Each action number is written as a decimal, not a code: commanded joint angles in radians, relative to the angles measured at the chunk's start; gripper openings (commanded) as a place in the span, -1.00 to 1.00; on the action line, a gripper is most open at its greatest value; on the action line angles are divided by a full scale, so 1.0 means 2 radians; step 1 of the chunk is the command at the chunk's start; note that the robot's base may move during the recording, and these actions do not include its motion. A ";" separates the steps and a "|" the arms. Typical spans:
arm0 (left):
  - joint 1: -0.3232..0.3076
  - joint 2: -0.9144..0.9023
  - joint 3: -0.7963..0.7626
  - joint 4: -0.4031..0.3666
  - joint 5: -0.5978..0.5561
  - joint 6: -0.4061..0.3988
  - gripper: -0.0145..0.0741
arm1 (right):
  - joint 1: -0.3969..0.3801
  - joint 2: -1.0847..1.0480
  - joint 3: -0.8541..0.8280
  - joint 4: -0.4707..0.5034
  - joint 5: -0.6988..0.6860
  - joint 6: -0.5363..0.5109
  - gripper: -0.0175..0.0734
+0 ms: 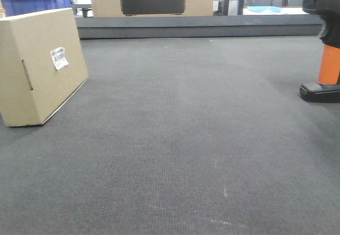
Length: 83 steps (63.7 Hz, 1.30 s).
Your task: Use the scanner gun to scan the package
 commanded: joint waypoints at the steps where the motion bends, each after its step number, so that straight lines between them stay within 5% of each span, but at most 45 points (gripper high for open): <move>1: 0.023 -0.052 0.040 0.003 -0.036 -0.015 -0.70 | 0.001 -0.033 0.001 -0.004 0.042 -0.003 0.44; 4: 0.043 -0.075 0.060 0.003 -0.048 -0.015 -0.93 | 0.001 -0.052 0.001 -0.004 0.064 -0.003 0.37; 12: 0.102 -0.131 0.118 0.003 -0.076 -0.015 -0.92 | 0.001 -0.105 0.001 0.004 0.117 -0.003 -0.19; 22: 0.133 -0.205 0.197 0.002 -0.134 -0.011 -0.91 | 0.001 -0.165 0.001 0.009 0.153 -0.003 -0.97; 35: 0.133 -0.307 0.279 -0.007 -0.186 -0.011 -0.89 | 0.001 -0.250 0.001 0.033 0.211 -0.003 -0.98; 57: 0.133 -0.468 0.332 -0.007 -0.153 -0.010 -0.89 | 0.001 -0.369 0.001 0.033 0.265 -0.003 -0.99; 83: 0.133 -0.502 0.332 0.010 -0.115 -0.010 -0.89 | 0.001 -0.391 0.001 0.033 0.262 -0.003 -0.98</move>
